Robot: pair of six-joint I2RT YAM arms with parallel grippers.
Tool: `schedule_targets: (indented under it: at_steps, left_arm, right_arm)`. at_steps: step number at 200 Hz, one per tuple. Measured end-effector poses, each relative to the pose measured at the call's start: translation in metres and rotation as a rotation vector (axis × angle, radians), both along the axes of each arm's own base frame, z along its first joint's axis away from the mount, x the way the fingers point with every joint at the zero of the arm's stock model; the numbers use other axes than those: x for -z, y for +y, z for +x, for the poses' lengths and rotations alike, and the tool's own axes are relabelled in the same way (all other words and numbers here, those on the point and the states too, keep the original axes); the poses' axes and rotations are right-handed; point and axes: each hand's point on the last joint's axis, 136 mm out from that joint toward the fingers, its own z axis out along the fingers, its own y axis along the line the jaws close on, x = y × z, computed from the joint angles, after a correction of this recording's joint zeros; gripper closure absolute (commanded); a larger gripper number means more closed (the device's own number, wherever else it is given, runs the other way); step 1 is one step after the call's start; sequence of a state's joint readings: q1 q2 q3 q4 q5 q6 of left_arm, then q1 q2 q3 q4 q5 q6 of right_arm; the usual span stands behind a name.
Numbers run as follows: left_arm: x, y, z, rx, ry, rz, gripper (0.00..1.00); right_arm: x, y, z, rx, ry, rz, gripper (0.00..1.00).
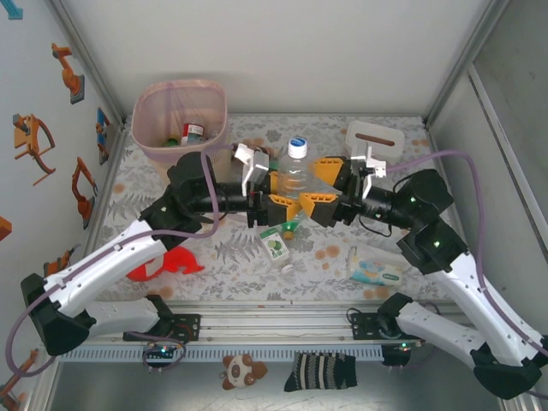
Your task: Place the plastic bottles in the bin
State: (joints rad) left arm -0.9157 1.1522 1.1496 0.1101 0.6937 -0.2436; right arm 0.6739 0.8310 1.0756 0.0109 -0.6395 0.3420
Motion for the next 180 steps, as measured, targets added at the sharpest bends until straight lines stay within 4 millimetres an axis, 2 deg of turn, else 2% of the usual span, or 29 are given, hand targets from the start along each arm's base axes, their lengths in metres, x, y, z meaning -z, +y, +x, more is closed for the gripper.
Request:
schedule_targets:
  at_steps: [38,78,112,137,180]
  left_arm:
    - [0.011,0.014,0.017,-0.147,0.006,0.077,0.56]
    - [0.022,0.043,0.062,-0.378,0.046,0.170,0.58]
    - [0.026,0.079,0.096,-0.577,0.073,0.238,0.57]
    - [0.017,0.108,0.115,-0.712,0.071,0.284,0.58]
    - [0.000,0.171,0.160,-0.962,0.098,0.331,0.58]
  right_arm:
    - [-0.002,-0.013,0.000,0.078,-0.036,-0.006,0.17]
    - [0.008,-0.016,0.007,0.126,-0.022,-0.051,0.18]
    - [0.014,-0.015,0.013,0.146,0.000,-0.076,0.18]
    - [0.014,-0.015,0.014,0.151,0.006,-0.083,0.19]
    - [0.016,-0.015,0.014,0.151,0.015,-0.092,0.19]
